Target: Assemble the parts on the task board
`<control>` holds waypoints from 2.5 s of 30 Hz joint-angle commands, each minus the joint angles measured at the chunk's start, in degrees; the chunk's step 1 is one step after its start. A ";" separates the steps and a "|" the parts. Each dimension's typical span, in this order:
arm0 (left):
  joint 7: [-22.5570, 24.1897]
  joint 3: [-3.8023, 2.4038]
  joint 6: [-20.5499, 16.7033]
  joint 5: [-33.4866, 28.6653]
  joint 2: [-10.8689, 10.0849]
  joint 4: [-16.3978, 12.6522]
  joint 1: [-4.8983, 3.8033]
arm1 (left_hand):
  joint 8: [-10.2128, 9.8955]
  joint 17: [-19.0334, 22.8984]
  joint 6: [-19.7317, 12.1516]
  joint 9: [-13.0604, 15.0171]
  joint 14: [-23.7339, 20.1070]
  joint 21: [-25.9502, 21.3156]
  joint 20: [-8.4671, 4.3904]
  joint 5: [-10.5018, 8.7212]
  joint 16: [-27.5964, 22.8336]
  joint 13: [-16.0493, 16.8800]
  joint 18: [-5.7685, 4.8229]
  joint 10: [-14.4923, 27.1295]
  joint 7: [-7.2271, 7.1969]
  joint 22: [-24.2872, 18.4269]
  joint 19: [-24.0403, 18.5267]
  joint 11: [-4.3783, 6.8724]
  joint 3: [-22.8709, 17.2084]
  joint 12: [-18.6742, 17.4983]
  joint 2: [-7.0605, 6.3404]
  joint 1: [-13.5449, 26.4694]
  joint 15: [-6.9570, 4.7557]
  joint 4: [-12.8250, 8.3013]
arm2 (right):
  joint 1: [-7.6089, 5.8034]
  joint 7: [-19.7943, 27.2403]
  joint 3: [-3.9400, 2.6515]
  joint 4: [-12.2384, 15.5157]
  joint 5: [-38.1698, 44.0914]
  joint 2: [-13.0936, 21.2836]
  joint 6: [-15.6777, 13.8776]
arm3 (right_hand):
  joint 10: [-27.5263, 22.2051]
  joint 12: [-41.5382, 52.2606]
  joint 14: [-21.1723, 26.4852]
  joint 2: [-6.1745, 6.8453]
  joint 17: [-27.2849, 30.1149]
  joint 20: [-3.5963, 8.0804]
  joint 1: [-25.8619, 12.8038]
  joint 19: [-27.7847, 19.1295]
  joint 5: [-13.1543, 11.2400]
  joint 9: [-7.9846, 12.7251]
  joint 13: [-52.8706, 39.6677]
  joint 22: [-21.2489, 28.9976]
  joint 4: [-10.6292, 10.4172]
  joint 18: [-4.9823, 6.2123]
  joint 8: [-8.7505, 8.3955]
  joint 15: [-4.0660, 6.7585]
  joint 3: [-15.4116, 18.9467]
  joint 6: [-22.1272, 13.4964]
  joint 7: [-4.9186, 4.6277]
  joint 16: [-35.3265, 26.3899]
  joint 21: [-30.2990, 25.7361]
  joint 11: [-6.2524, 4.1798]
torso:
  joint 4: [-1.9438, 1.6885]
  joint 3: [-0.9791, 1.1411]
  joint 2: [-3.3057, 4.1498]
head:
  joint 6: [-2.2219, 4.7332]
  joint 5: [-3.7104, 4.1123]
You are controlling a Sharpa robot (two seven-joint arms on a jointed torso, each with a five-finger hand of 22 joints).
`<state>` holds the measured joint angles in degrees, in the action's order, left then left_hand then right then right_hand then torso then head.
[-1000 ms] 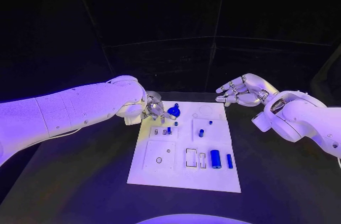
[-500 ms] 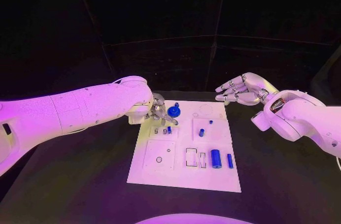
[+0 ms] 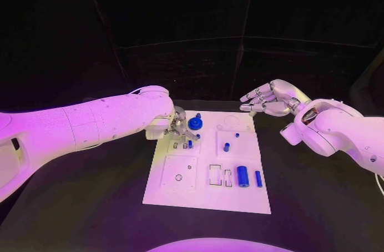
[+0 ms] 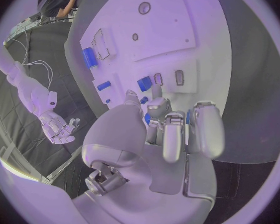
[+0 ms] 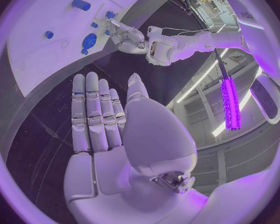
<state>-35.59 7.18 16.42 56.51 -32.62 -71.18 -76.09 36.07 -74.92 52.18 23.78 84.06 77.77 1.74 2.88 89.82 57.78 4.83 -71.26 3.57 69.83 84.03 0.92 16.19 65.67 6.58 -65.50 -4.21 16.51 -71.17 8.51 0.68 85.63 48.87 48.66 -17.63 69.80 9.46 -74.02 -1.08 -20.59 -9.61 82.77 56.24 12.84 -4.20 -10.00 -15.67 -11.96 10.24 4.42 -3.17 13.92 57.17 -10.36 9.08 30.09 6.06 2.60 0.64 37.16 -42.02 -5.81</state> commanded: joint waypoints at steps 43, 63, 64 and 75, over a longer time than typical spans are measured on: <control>0.73 -0.02 1.88 0.47 2.25 2.08 0.52 | 1.54 -15.08 -1.66 1.79 5.94 0.28 0.08 -0.09 0.18 -0.05 -1.00 0.32 0.01 0.07 -0.40 -0.38 -1.42 0.15 0.81 -4.61 -0.06 -1.20 | -0.12 -1.65 -0.02 -0.63 0.76 -1.70 -0.06 | -1.42 -0.62 0.29 -1.17 0.42 -0.58 0.38 0.09 1.57 0.08 1.01 1.08 0.43 0.16 -0.33 -0.68 1.03 -0.82 -0.71 -1.81 -2.08 0.92 | 0.05 0.16 0.15 | -1.23 0.38; 1.54 -0.02 1.82 0.30 2.08 1.97 0.53 | 2.00 -15.08 -2.64 2.90 5.94 -0.01 -0.03 -0.07 0.18 -0.65 -0.88 0.91 -0.20 -0.23 -0.72 -0.15 -6.65 -0.60 1.89 -12.60 -0.25 -6.26 | -0.12 -1.75 -0.02 -0.89 1.34 -1.99 -0.33 | -1.67 -0.56 0.41 -1.71 0.46 -0.67 1.36 0.10 1.75 0.04 1.27 1.36 0.97 0.20 -0.23 -0.71 0.86 -0.92 -0.72 -2.02 -2.57 0.93 | 0.02 0.15 0.26 | -1.49 0.57; 1.64 -0.02 1.87 0.29 2.07 1.96 0.53 | 1.98 -15.08 -2.67 2.93 5.94 0.00 -0.04 -0.06 0.18 -0.71 -0.88 0.94 -0.22 -0.21 -0.73 -0.13 -6.96 -0.67 1.84 -13.01 -0.26 -6.61 | -0.12 -1.75 -0.02 -0.92 1.40 -2.00 -0.36 | -1.67 -0.56 0.41 -1.71 0.46 -0.67 1.36 0.10 1.75 0.04 1.27 1.36 0.97 0.20 -0.23 -0.71 0.86 -0.92 -0.72 -2.02 -2.57 0.93 | 0.00 0.15 0.26 | -1.51 0.59; 3.44 -0.03 1.72 0.27 1.66 1.39 0.55 | 0.83 -15.08 -3.17 2.60 5.94 0.12 -0.49 0.01 0.18 -0.85 -0.90 1.03 -0.90 0.13 -0.69 0.54 -13.24 -1.37 3.49 -20.01 -0.83 -11.71 | -0.12 -1.26 -0.02 -0.65 1.65 -2.19 -0.55 | -1.73 -0.54 0.43 -1.85 0.46 -0.68 1.74 0.15 1.83 0.03 1.37 1.44 1.20 0.21 -0.19 -0.70 0.81 -0.94 -0.71 -2.07 -2.70 0.92 | -0.02 0.15 0.19 | -1.73 0.59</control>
<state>-33.53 7.11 17.93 56.64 -30.88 -69.60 -75.60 36.60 -74.91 49.03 26.26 84.07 77.99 1.54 2.55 89.81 57.00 4.83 -70.23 3.03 69.92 83.41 1.12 6.25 64.54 9.16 -83.89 -4.62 7.73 -71.16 6.69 0.69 84.81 50.17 46.52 -17.69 68.54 9.23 -73.60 -2.74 -20.19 -9.81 83.99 56.43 14.39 -4.21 -8.73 -14.32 -11.06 10.24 4.43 -3.59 14.75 56.55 -10.98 7.40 27.65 6.88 2.59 0.84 37.40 -43.69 -5.23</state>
